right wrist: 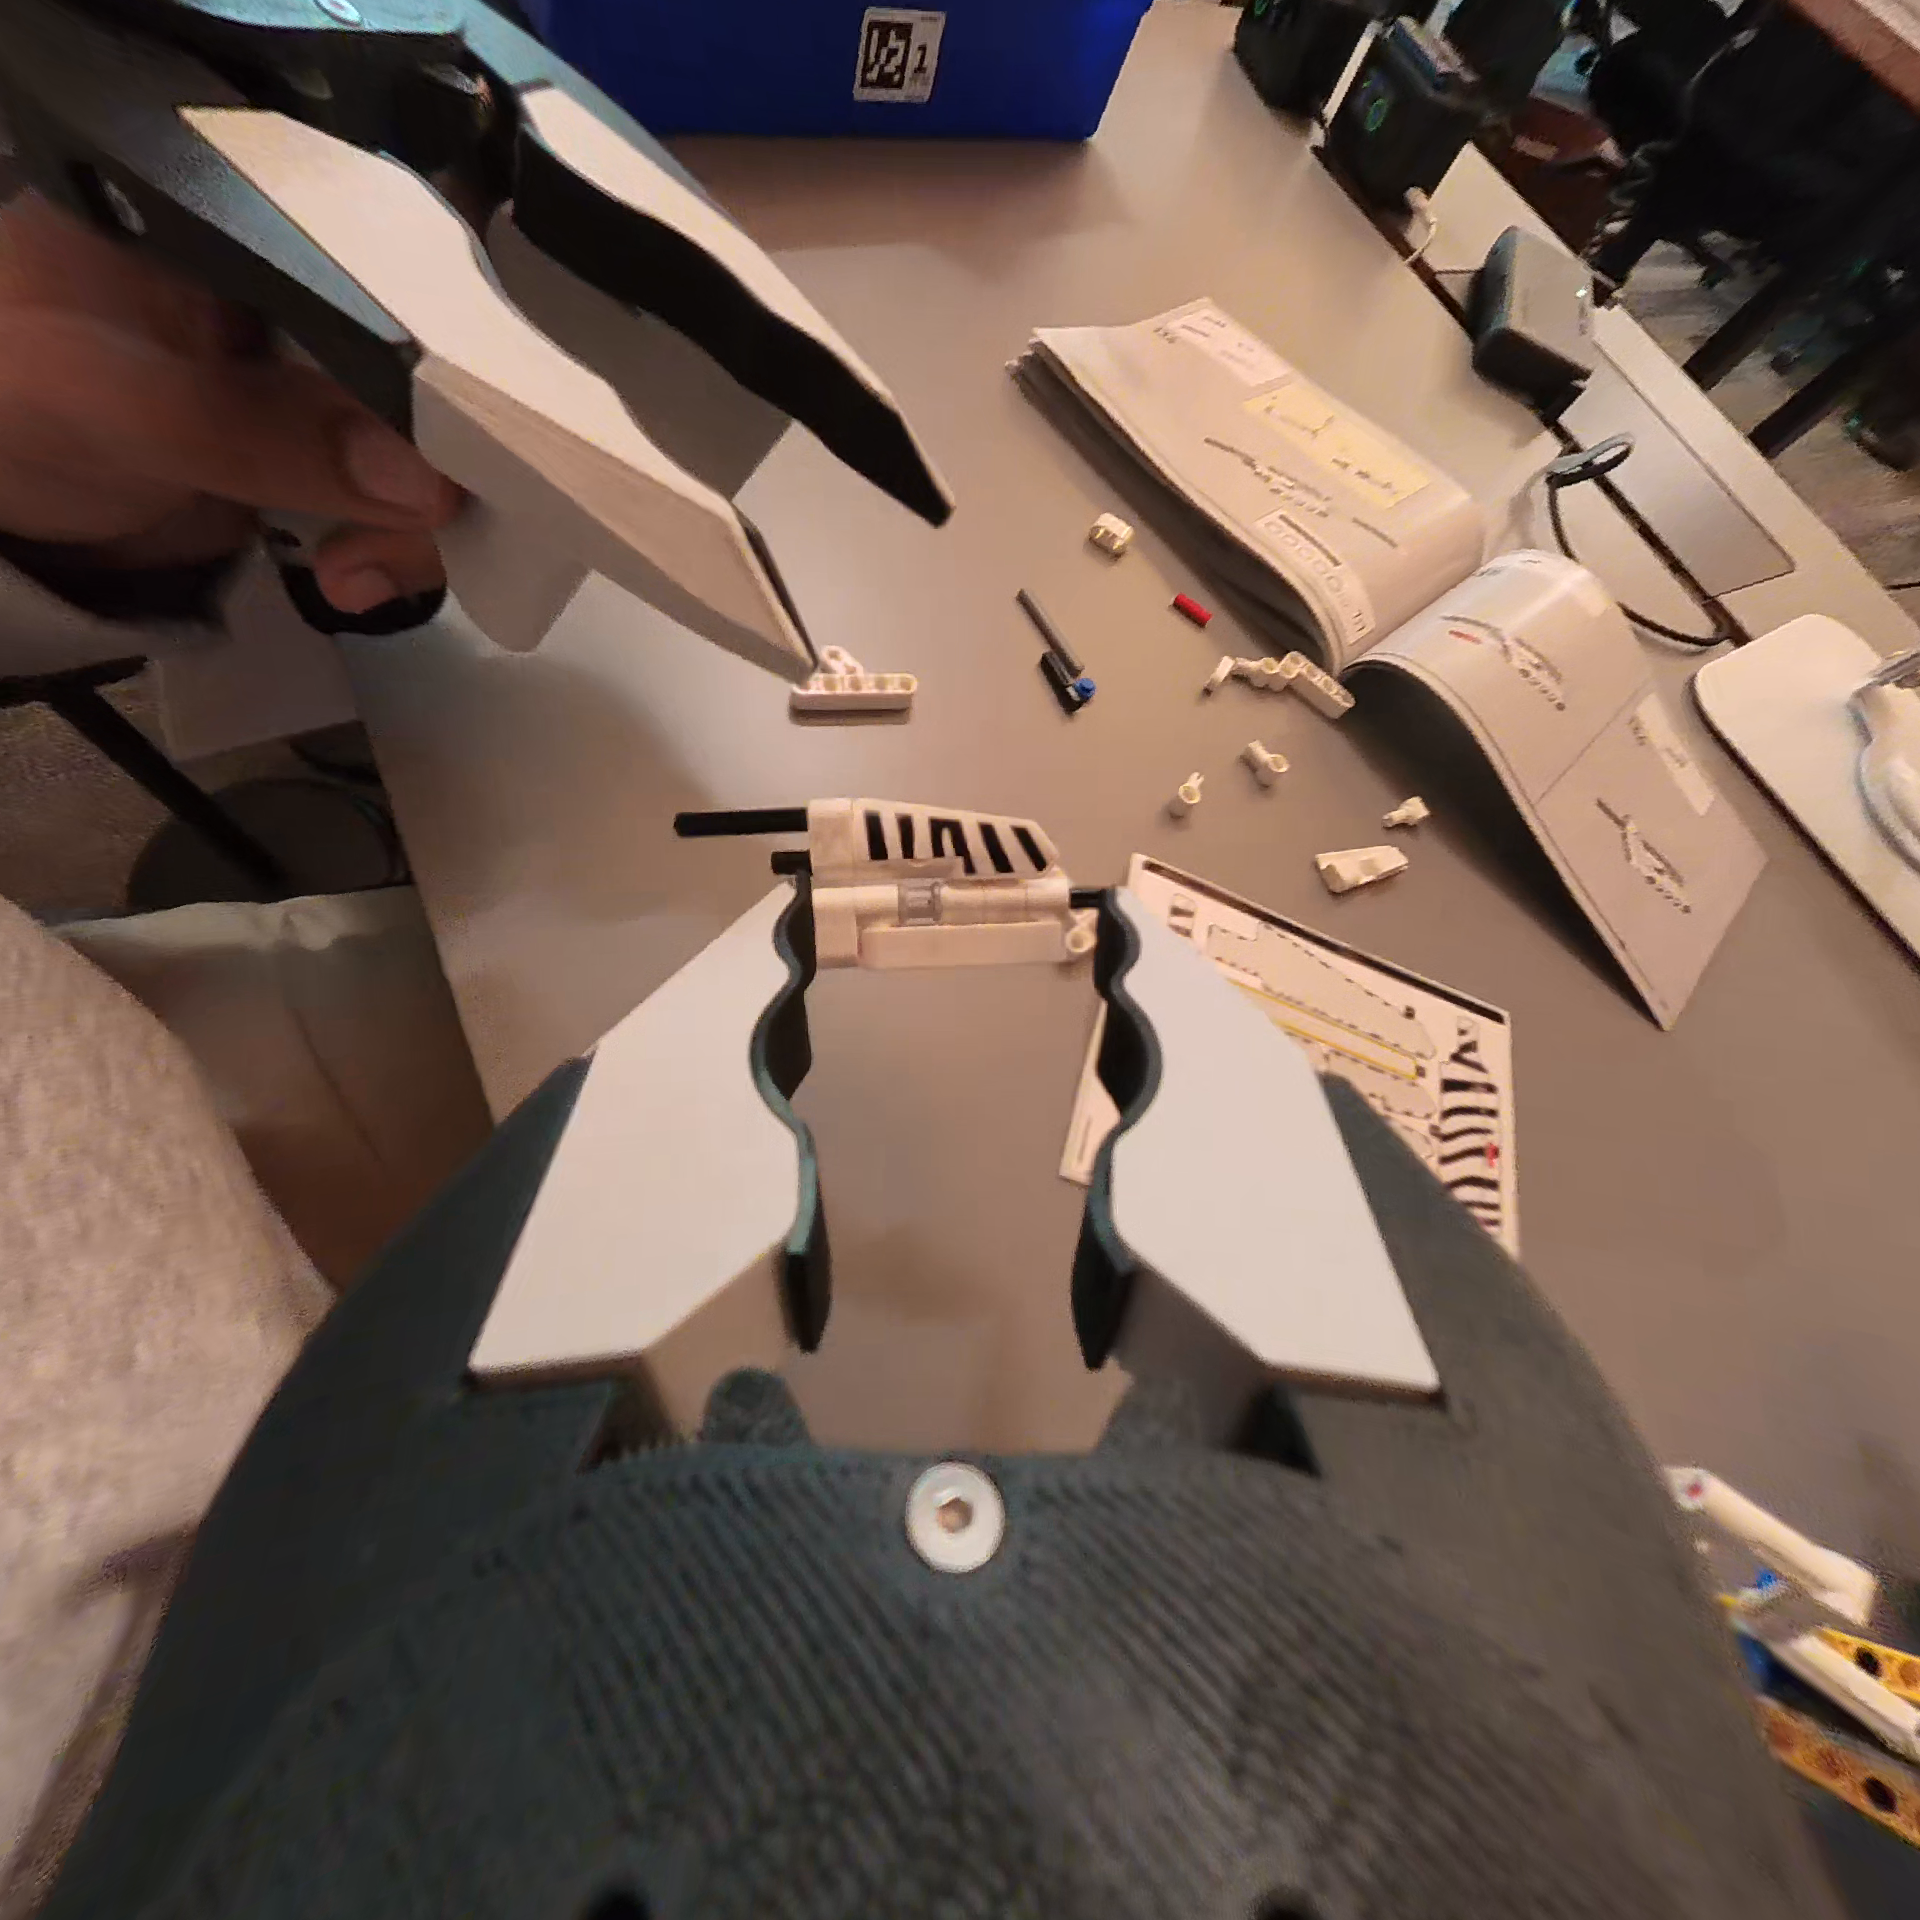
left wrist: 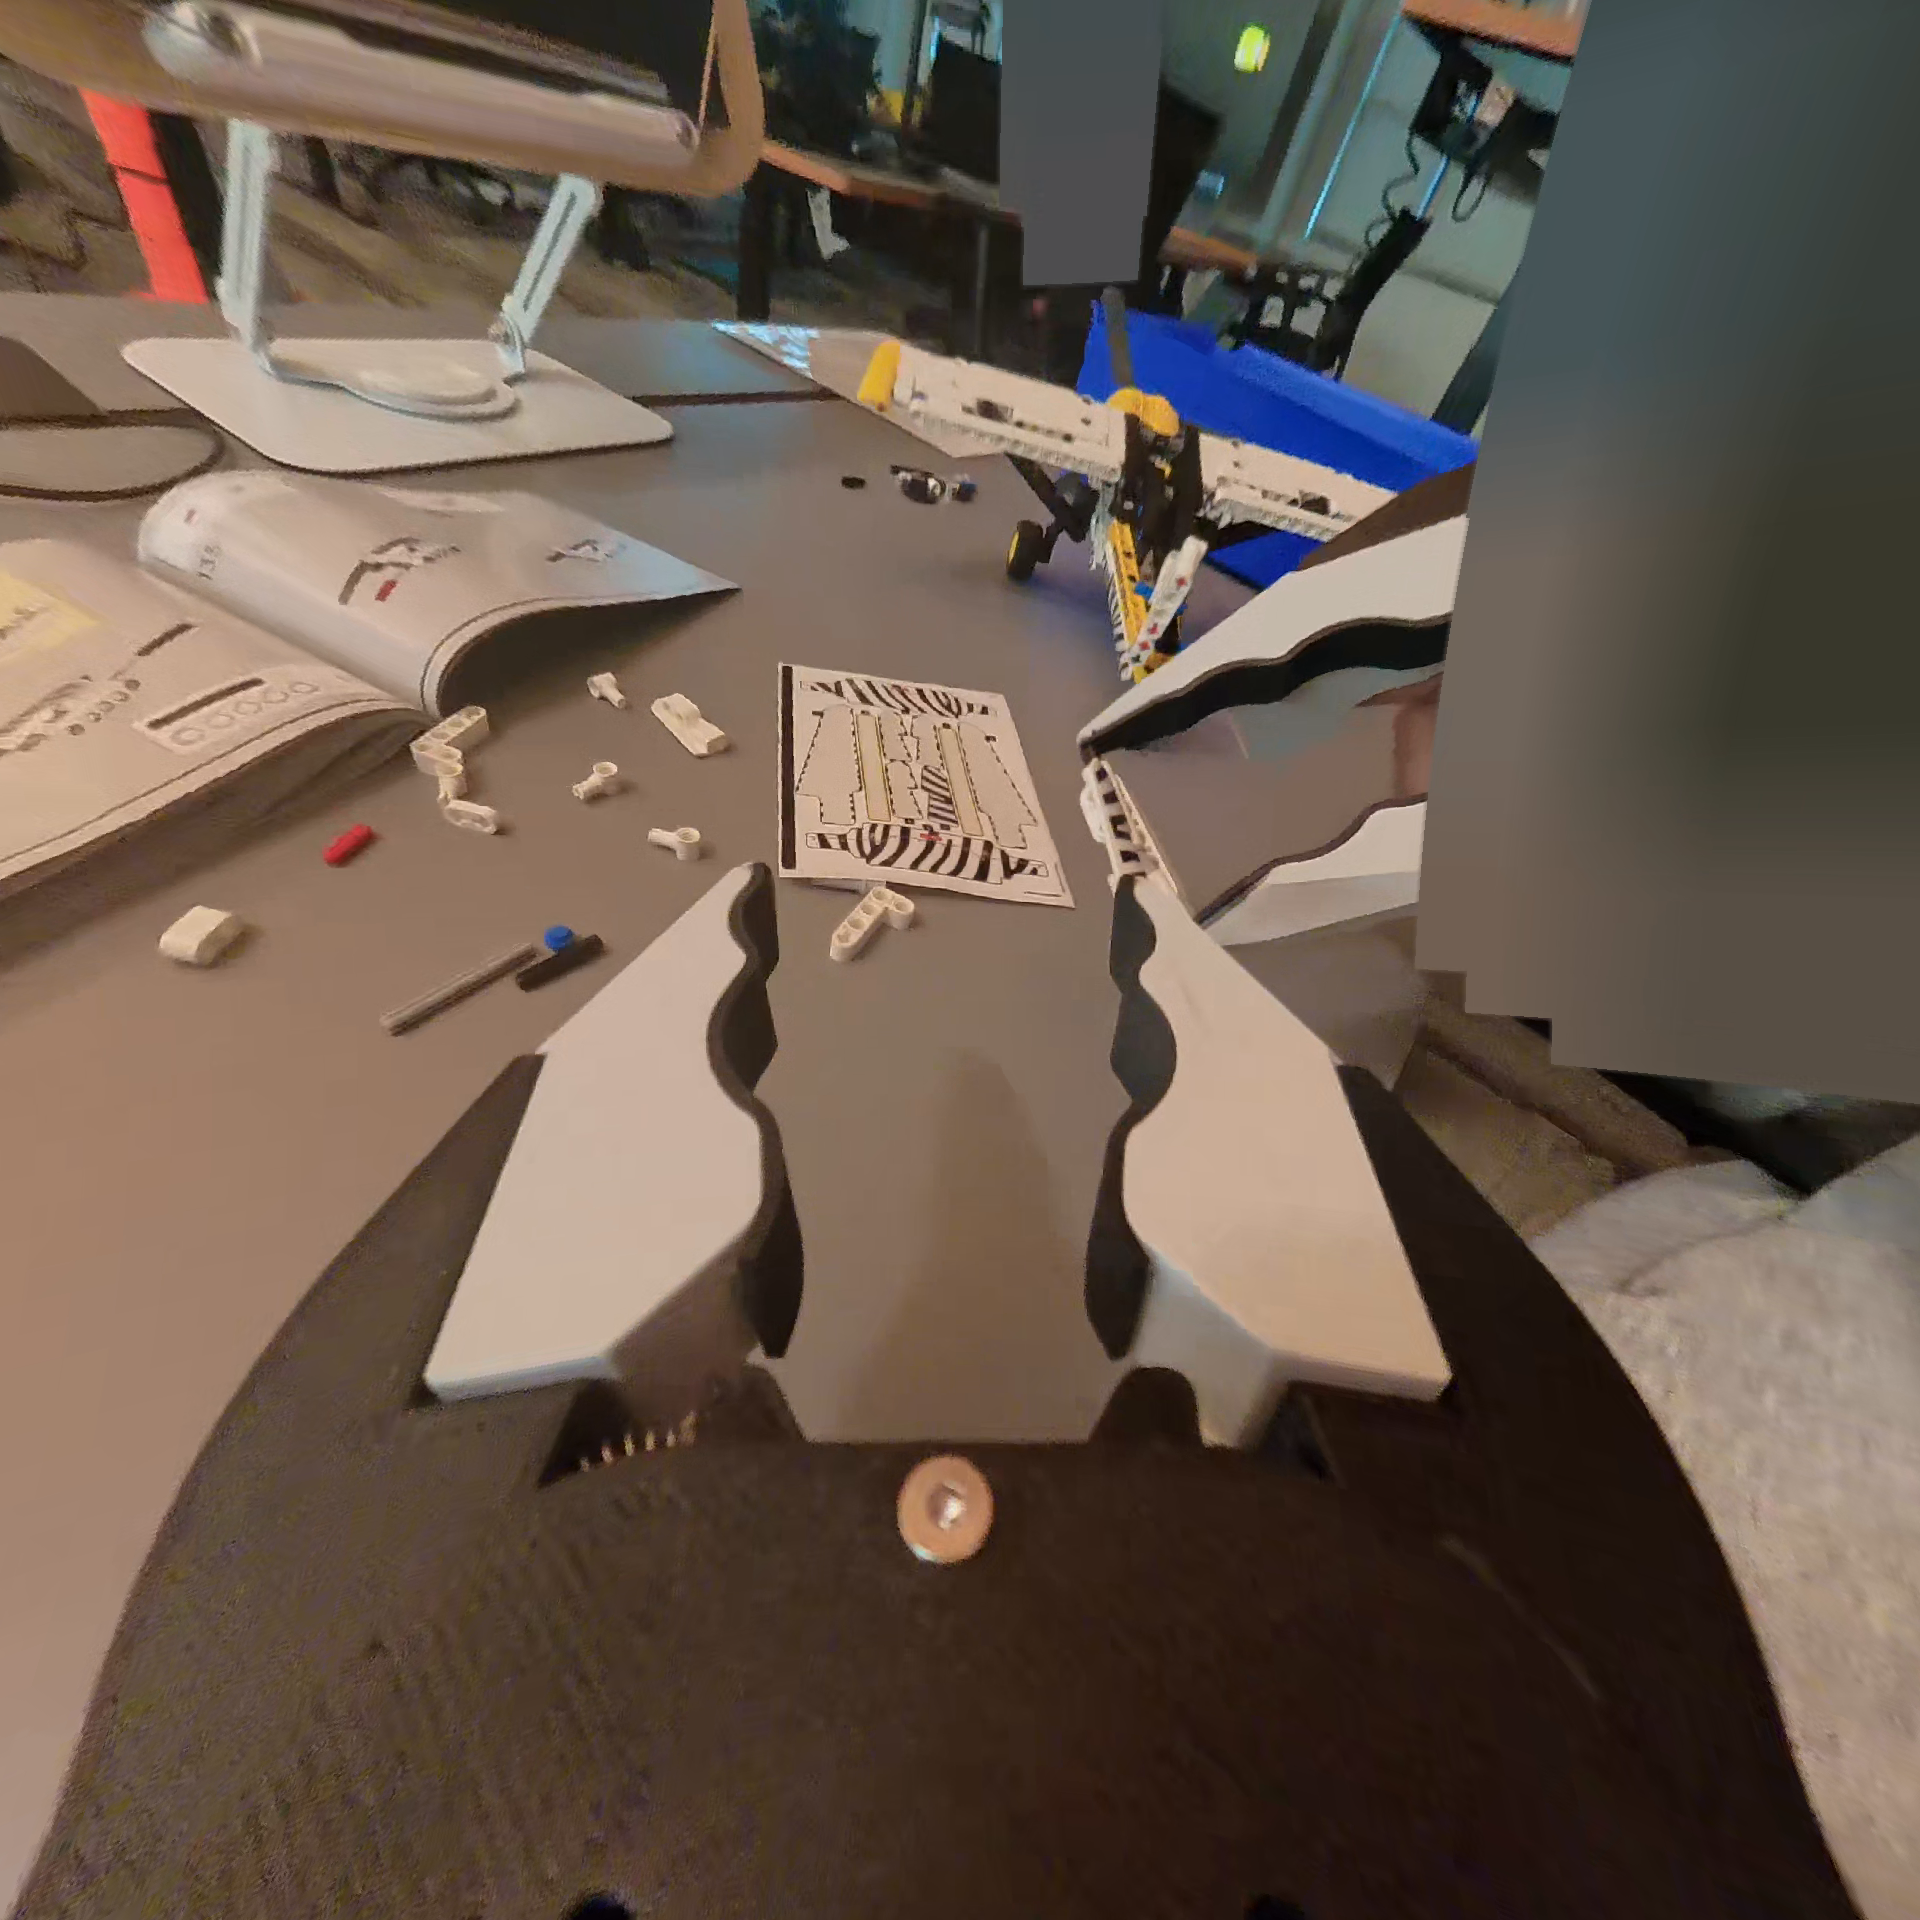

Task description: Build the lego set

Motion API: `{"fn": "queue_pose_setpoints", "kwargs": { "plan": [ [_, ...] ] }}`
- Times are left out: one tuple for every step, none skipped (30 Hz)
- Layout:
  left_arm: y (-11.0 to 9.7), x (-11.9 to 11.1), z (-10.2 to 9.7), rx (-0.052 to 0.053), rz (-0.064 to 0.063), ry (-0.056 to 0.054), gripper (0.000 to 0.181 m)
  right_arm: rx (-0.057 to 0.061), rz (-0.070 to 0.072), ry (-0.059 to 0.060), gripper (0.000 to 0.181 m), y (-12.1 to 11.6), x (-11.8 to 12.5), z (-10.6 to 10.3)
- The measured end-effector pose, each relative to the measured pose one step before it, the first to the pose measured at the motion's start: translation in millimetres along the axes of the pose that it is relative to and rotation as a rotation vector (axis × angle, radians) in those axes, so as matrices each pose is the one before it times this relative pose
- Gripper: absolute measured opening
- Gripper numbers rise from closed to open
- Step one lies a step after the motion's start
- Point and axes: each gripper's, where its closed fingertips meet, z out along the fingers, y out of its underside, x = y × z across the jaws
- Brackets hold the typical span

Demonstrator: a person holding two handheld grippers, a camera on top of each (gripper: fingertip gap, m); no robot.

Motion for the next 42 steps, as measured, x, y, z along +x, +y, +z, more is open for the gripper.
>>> {"fn": "queue_pose_setpoints", "kwargs": {
  "plan": [
    [0.28, -1.05, 4.98, -0.014, -0.0149, 0.0145, 0.065, 0.0076, -0.0073, 0.0104, 0.054, -0.46, 3.84, 1.23],
    [-0.21, 0.25, 4.96, -0.0067, -0.0233, 0.0265, 0.064, 0.0089, -0.0099, 0.0114, 0.054, -0.63, 3.86, 1.55],
    [-0.84, 0.86, 5.03, -0.0015, -0.0315, 0.0337, 0.064, 0.0127, -0.0128, 0.0122, 0.054, -1.08, 3.67, 1.67],
    [-0.92, 1.05, 4.69, 0.0, -0.0337, 0.0359, 0.063, 0.0175, -0.0146, 0.0149, 0.054, -1.57, 3.77, 1.69],
    [-0.86, 0.52, 4.62, 0.0001, -0.03, 0.0334, 0.062, 0.0236, -0.0158, 0.016, 0.054, -2.24, 3.79, 1.66],
    [-0.86, -0.37, 4.14, -0.0006, -0.0221, 0.025, 0.061, 0.0357, -0.0177, 0.0189, 0.054, -3.35, 3.88, 1.27],
    [-1.13, -1.21, 3.86, 0.0008, -0.0104, 0.0159, 0.06, 0.0463, -0.0195, 0.0214, 0.053, -4.15, 3.94, 1.0],
    [-0.75, -2.0, 3.56, -0.0001, -0.0023, 0.0078, 0.059, 0.0506, -0.0216, 0.0249, 0.054, -3.96, 4.19, 0.82],
    [-0.48, -2.18, 3.34, -0.0013, 0.0017, 0.0042, 0.059, 0.0412, -0.0207, 0.0234, 0.054, -2.46, 3.5, 0.89],
    [-0.93, -1.48, 2.84, 0.003, 0.0023, 0.0082, 0.057, 0.0253, -0.0184, 0.0163, 0.053, -0.5, 2.43, 1.23],
    [-1.57, -0.46, 2.68, 0.0072, 0.0011, 0.0138, 0.056, 0.013, -0.0161, 0.0155, 0.054, 0.93, 2.1, 1.21],
    [-1.23, 0.62, 2.71, 0.0074, -0.0021, 0.0214, 0.055, 0.0148, -0.0161, 0.0106, 0.054, 0.64, 0.95, 0.94],
    [-1.17, 1.4, 2.78, 0.01, -0.0041, 0.0269, 0.054, 0.0149, -0.0138, 0.0083, 0.054, 0.8, 0.44, 0.66],
    [-0.99, 1.63, 2.51, 0.0131, -0.0067, 0.0278, 0.052, 0.0042, -0.0115, 0.0076, 0.054, 2.5, 0.23, 1.15],
    [-0.85, 1.64, 2.02, 0.01, -0.0216, 0.0263, 0.05, -0.0112, -0.0104, 0.0041, 0.054, 4.41, -0.32, 1.68],
    [-1.57, 3.86, 1.15, 0.0129, -0.0169, 0.0403, 0.049, -0.0158, -0.0101, 0.001, 0.054, 3.99, -0.63, 1.56],
    [-2.07, 3.91, 0.23, 0.0177, -0.0145, 0.0387, 0.045, -0.0126, -0.0074, 0.0023, 0.054, 2.29, -0.29, 1.25],
    [-1.7, 2.84, -0.59, 0.0155, -0.0147, 0.0311, 0.039, -0.005, -0.0034, 0.0028, 0.054, 1.0, -0.33, 0.73],
    [-1.29, 0.98, -1.03, 0.0116, -0.0149, 0.0184, 0.034, 0.0026, -0.0009, 0.0017, 0.054, -0.25, -0.42, 0.28],
    [-1.28, -0.66, -1.25, 0.0109, -0.0143, 0.0046, 0.031, 0.0034, -0.0005, 0.0039, 0.054, -0.73, 0.09, -0.08],
    [-1.31, 0.3, -1.24, 0.012, -0.0115, 0.0083, 0.03, 0.0028, -0.0021, 0.0071, 0.054, -0.84, 0.96, -0.38],
    [-0.56, 1.72, -0.81, 0.0091, -0.0095, 0.0155, 0.028, 0.0052, -0.0026, 0.0074, 0.054, -0.88, 1.09, -0.78],
    [0.33, 1.67, 0.02, 0.002, -0.0099, 0.0143, 0.028, 0.0062, 0.0025, 0.0036, 0.054, -0.68, 0.01, -1.18],
    [1.14, 1.74, 0.79, -0.0041, -0.009, 0.0133, 0.029, 0.0077, -0.0009, -0.0116, 0.054, -0.05, -2.76, -0.97],
    [1.79, 0.88, 1.2, -0.0081, -0.0083, 0.006, 0.03, 0.0071, -0.0118, -0.0054, 0.054, -0.24, -2.1, -0.56],
    [1.88, 0.2, 1.34, -0.0099, -0.0068, 0.0001, 0.031, 0.0053, -0.0183, 0.004, 0.055, -0.86, -0.96, -0.48],
    [1.64, 0.41, 1.05, -0.0094, -0.0023, 0.0013, 0.031, 0.0065, -0.027, 0.0061, 0.054, -1.41, -1.16, -0.35],
    [1.04, 0.71, 0.71, -0.0065, 0.0001, 0.0023, 0.031, 0.0097, -0.0353, 0.0076, 0.054, -1.75, -1.58, -0.21],
    [0.65, 0.29, 0.4, -0.0037, 0.0012, -0.0005, 0.031, 0.01, -0.0463, 0.012, 0.054, -1.87, -1.7, -0.07],
    [0.41, 0.26, 0.23, -0.0025, 0.0037, -0.0014, 0.028, 0.0092, -0.0556, 0.0149, 0.054, -1.89, -1.83, -0.09],
    [0.35, 0.49, 0.21, -0.0024, 0.0057, -0.001, 0.023, 0.0095, -0.0576, 0.0148, 0.054, -2.24, -2.35, 0.04],
    [0.44, -0.46, 0.18, -0.0022, 0.0053, -0.0092, 0.019, 0.0071, -0.0555, 0.0146, 0.055, -2.29, -2.55, 0.32],
    [0.29, -0.55, 0.08, -0.0012, 0.0065, -0.0106, 0.015, 0.0041, -0.0501, 0.0188, 0.055, -2.29, -1.69, 0.12],
    [0.1, -1.01, -0.03, 0.0003, 0.0064, -0.0143, 0.01, 0.0022, -0.0449, 0.018, 0.055, -1.81, -1.15, -0.01],
    [-0.15, 1.03, -0.13, 0.0015, 0.0113, -0.0016, 0.009, 0.0036, -0.0352, 0.0188, 0.054, -1.79, -0.15, -0.31],
    [-0.1, 0.86, -0.22, 0.0016, 0.0115, -0.0025, 0.009, 0.0009, -0.0231, 0.0136, 0.054, -0.9, 0.25, -0.42],
    [-0.07, 1.11, -0.11, 0.0015, 0.0116, -0.0011, 0.009, 0.0019, -0.0082, 0.0065, 0.054, -0.77, 0.25, -0.44],
    [-0.44, 1.7, -0.36, 0.0026, 0.0154, 0.0017, 0.008, 0.005, 0.0012, 0.0025, 0.054, -1.16, 0.44, -0.61],
    [-0.4, 2.09, -0.53, 0.0017, 0.0263, 0.0008, 0.008, 0.0095, 0.0044, 0.0025, 0.054, -1.69, 0.72, -0.84],
    [-0.5, 1.45, -0.5, 0.0012, 0.0315, -0.0063, 0.007, 0.0115, 0.0037, 0.004, 0.055, -1.96, 0.76, -0.99],
    [-0.93, 0.84, -0.73, 0.004, 0.0321, -0.0106, 0.007, 0.0111, 0.0034, 0.0051, 0.055, -1.73, 0.71, -0.81],
    [-1.05, 1.36, -0.65, 0.0055, 0.0302, -0.0045, 0.006, 0.0124, 0.0023, 0.0086, 0.056, -1.92, 1.06, -1.01]
  ]
}}
